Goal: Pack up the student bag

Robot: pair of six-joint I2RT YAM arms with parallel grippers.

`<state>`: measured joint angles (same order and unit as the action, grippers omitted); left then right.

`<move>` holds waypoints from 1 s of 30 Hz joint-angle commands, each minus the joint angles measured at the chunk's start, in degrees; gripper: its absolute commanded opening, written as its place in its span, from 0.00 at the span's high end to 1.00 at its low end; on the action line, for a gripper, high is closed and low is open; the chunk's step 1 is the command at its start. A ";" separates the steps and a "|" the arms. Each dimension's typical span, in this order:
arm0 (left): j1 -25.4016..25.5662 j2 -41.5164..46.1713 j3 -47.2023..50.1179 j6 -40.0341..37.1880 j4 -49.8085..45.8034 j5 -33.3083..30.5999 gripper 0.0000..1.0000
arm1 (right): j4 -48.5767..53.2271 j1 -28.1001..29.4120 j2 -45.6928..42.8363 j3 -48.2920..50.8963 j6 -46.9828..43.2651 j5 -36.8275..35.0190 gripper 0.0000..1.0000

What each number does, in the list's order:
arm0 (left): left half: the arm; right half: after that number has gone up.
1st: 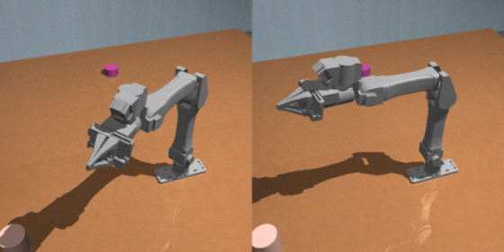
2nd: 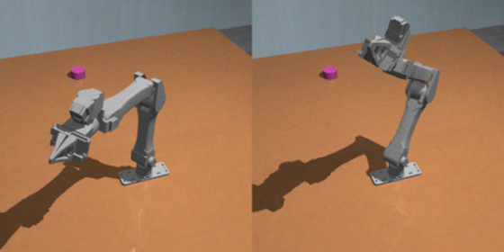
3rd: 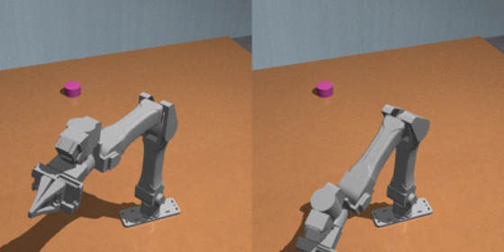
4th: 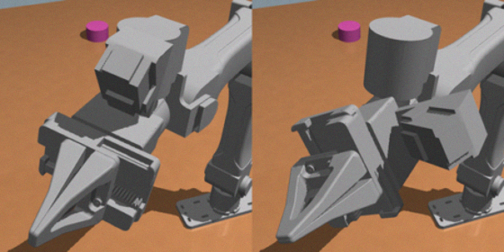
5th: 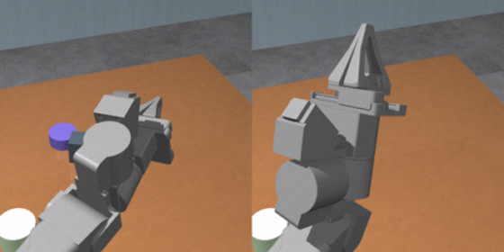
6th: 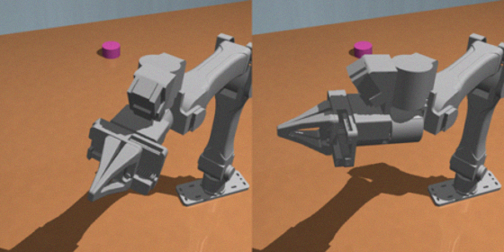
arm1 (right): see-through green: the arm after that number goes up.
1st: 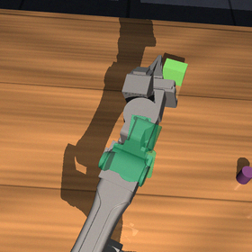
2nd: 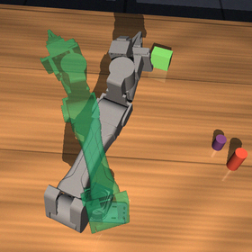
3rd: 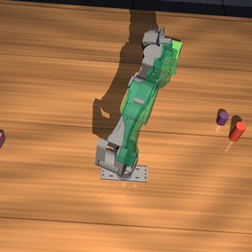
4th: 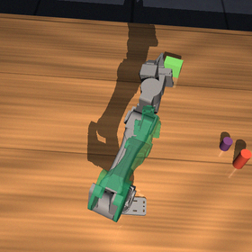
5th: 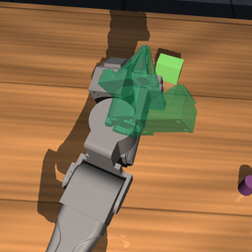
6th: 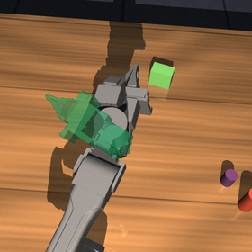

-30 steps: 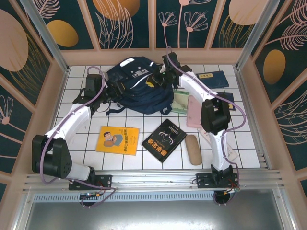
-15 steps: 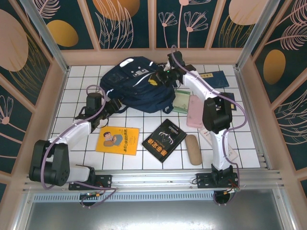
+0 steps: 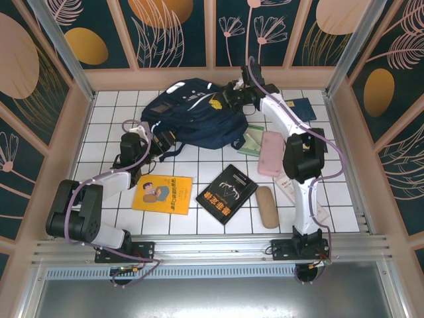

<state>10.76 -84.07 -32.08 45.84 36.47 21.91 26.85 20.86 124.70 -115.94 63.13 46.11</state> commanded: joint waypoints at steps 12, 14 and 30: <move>-0.13 -9.80 0.13 8.12 19.03 12.62 0.22 | -6.88 -1.69 -0.41 -8.07 4.52 4.00 1.00; -0.16 -11.16 -0.09 9.10 21.19 13.67 0.23 | -6.90 -1.50 -0.37 -8.12 4.63 4.01 1.00; -0.14 -17.79 -4.95 8.30 20.41 12.76 0.23 | -5.50 -0.46 -0.42 -9.56 4.81 4.25 1.00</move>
<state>10.76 -101.23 -35.05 55.70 56.71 34.63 26.92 20.16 125.67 -121.03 67.07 48.05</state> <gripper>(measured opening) 0.769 0.051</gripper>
